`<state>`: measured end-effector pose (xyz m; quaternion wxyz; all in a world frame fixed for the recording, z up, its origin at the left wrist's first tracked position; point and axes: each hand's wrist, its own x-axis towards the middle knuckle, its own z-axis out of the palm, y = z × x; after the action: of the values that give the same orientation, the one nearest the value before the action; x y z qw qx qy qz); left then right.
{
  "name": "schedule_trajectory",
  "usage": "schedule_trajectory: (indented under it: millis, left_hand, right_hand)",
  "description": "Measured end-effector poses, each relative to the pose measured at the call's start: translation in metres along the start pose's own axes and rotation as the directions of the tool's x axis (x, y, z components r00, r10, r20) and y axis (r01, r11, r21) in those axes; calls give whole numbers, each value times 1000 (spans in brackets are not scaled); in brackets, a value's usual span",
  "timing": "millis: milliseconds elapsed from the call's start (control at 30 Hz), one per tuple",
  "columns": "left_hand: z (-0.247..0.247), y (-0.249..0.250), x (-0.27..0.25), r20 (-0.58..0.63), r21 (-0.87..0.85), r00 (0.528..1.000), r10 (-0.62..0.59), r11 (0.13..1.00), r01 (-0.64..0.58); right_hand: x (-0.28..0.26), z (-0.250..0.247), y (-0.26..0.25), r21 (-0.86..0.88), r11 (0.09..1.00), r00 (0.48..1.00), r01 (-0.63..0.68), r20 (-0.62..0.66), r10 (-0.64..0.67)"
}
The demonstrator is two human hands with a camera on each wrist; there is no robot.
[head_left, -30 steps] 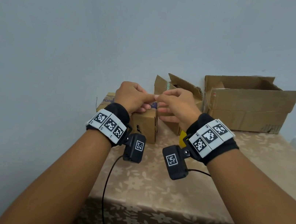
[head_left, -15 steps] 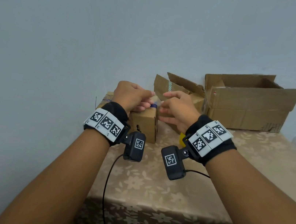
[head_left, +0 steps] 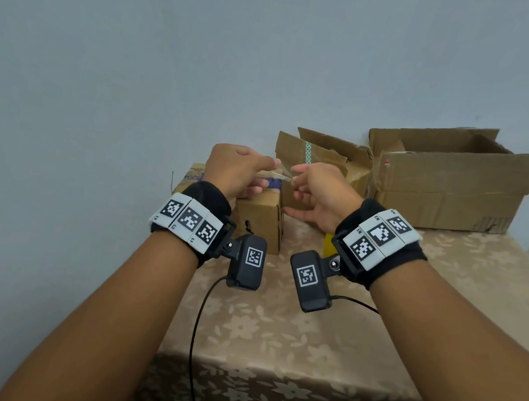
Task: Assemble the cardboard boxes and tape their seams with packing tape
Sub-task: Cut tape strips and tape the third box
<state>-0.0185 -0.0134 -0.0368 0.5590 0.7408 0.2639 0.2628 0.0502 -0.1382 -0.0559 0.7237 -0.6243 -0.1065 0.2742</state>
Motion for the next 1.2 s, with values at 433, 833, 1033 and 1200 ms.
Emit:
schedule_trajectory:
  millis: [433,833,1033,1200]
  left_hand:
    - [-7,-5,3,27,17,999,18,1000,-18]
    - [-7,-11,6,-18,-5,999,49,999,-49]
    - [-6,-15,9,-21,55,997,69,996,-67]
    - [-4,-18,10,-27,125,996,90,988,-86]
  right_hand:
    - [9,0,8,-38,999,999,-22,26,23]
    - [16,5,14,-28,998,999,-51,11,52]
    - [24,6,21,-57,998,1000,-23,-13,22]
    - [27,9,29,-87,996,1000,18,12,-17]
